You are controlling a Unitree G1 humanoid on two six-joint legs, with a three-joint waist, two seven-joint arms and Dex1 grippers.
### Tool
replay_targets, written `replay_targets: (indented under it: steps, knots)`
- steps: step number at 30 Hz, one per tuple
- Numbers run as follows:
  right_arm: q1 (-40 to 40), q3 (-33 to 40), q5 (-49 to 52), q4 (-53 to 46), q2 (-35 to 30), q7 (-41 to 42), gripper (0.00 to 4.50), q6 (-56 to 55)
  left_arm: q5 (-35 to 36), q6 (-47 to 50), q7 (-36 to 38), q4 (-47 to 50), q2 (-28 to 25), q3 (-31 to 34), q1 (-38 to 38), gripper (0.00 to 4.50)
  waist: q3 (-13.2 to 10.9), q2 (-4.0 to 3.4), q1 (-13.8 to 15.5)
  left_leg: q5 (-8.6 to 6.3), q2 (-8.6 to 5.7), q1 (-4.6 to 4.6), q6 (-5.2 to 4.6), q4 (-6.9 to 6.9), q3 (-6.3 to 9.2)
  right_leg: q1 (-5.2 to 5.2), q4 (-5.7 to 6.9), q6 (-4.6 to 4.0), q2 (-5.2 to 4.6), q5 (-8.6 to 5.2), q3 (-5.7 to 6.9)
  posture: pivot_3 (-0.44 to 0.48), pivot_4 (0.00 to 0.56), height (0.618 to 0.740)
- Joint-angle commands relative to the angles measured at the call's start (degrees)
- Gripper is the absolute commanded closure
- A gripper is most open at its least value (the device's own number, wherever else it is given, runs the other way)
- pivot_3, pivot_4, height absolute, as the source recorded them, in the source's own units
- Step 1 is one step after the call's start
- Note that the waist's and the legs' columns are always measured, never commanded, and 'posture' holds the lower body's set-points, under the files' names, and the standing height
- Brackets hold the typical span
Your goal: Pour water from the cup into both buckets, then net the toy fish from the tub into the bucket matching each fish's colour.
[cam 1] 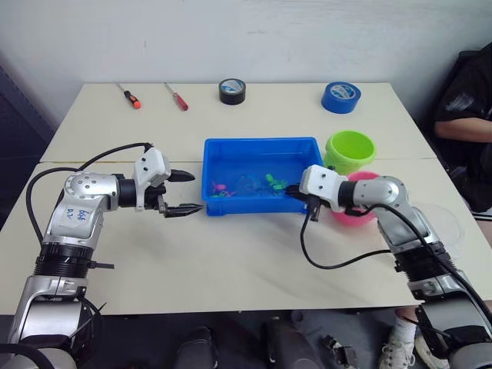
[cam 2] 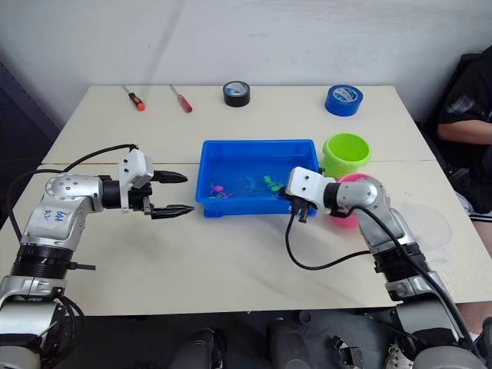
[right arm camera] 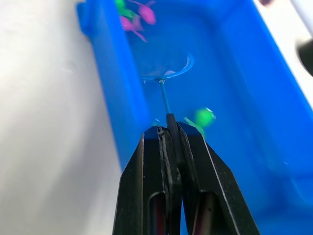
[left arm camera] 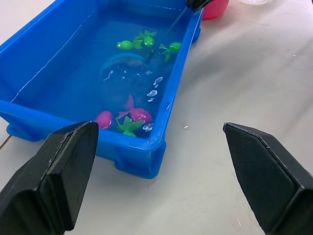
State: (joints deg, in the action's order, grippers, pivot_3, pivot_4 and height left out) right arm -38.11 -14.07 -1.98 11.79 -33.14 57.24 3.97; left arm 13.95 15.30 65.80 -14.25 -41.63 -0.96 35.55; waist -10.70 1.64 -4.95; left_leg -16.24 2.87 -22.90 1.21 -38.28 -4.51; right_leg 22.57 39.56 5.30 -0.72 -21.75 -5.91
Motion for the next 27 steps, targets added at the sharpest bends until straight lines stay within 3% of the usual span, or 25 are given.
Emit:
replay_targets:
  steps: [1, 15, 27]
  knots:
    - [-1.3, 1.7, 3.1, -1.5, 1.2, 0.6, 4.50, 2.8, 0.0, -1.0, 0.0, 1.0, -1.5, 1.3, 0.1, 0.02, 0.0, 0.00, 0.0, 0.00, 0.00, 0.00, 0.00, 0.00, 0.00, 0.00, 0.00, 0.00, -0.01, 0.00, 0.00, 0.000, 0.150, 0.740]
    - [-0.2, 5.7, 7.4, -4.4, -0.5, 0.6, 4.50, 12.0, 0.2, -1.0, -0.5, 0.6, -1.2, 1.1, 0.4, 0.02, 0.0, 0.00, 0.0, 0.00, -0.01, -0.01, 0.00, 0.01, 0.03, 0.00, -0.01, 0.00, -0.03, 0.00, 0.03, 0.000, 0.150, 0.740]
    - [5.8, 15.6, 18.1, -18.2, -2.4, -3.2, 4.50, 27.5, 1.9, 1.0, -0.1, -1.5, 2.8, 0.6, 3.8, 0.02, 0.0, 0.00, 0.4, 0.00, -0.03, -0.10, 0.00, 0.01, 0.10, 0.00, -0.06, 0.00, -0.04, 0.00, 0.09, 0.000, 0.150, 0.740]
